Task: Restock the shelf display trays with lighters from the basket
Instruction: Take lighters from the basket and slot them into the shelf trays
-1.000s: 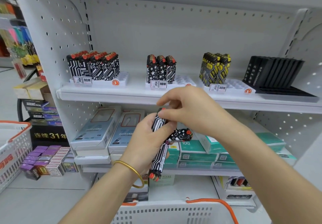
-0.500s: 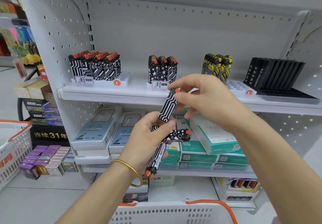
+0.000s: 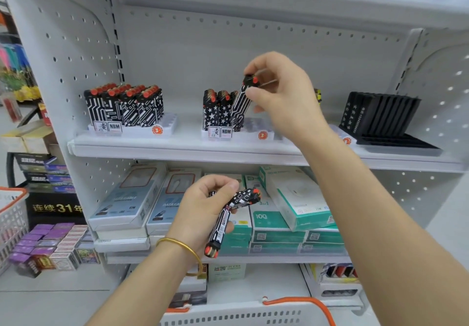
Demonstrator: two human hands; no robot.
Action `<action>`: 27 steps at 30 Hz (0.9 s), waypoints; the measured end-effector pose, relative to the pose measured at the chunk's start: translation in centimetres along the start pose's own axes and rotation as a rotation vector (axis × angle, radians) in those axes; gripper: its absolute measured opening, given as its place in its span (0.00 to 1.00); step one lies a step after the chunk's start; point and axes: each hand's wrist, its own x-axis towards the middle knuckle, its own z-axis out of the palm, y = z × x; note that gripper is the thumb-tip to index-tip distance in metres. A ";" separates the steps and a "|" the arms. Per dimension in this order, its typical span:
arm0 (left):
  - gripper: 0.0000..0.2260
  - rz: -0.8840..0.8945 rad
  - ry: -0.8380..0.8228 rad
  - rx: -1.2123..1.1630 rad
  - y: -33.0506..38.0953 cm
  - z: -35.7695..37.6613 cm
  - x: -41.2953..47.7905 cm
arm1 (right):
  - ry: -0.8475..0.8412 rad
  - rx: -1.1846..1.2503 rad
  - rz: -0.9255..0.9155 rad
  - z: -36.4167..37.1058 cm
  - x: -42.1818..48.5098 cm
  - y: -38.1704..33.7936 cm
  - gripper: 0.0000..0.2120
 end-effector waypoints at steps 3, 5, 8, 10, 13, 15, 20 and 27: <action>0.03 0.004 0.008 0.001 0.0 -0.2 0.2 | -0.066 -0.126 -0.021 0.2 0.6 0.7 0.10; 0.03 0.000 0.020 0.000 -0.1 -0.3 0.3 | -0.084 -0.184 -0.034 0.4 0.6 1.2 0.11; 0.03 -0.005 0.031 -0.007 -0.1 -0.4 0.4 | -0.071 -0.198 -0.029 0.6 0.5 1.7 0.12; 0.03 -0.004 0.034 -0.010 -0.1 -0.4 0.4 | -0.061 -0.235 -0.032 0.5 0.7 1.7 0.13; 0.03 -0.001 0.039 -0.009 -0.2 -0.5 0.5 | -0.047 -0.314 -0.055 0.4 1.0 1.5 0.12; 0.03 0.002 0.038 -0.015 -0.3 -0.5 0.5 | -0.064 -0.375 -0.066 0.5 1.0 1.2 0.11; 0.04 0.012 0.051 -0.044 0.0 -0.4 0.5 | -0.072 -0.469 -0.094 1.3 0.4 1.2 0.12; 0.04 0.107 0.103 -0.014 0.3 -0.6 0.0 | -0.011 -0.347 -0.118 0.3 -4.8 0.3 0.08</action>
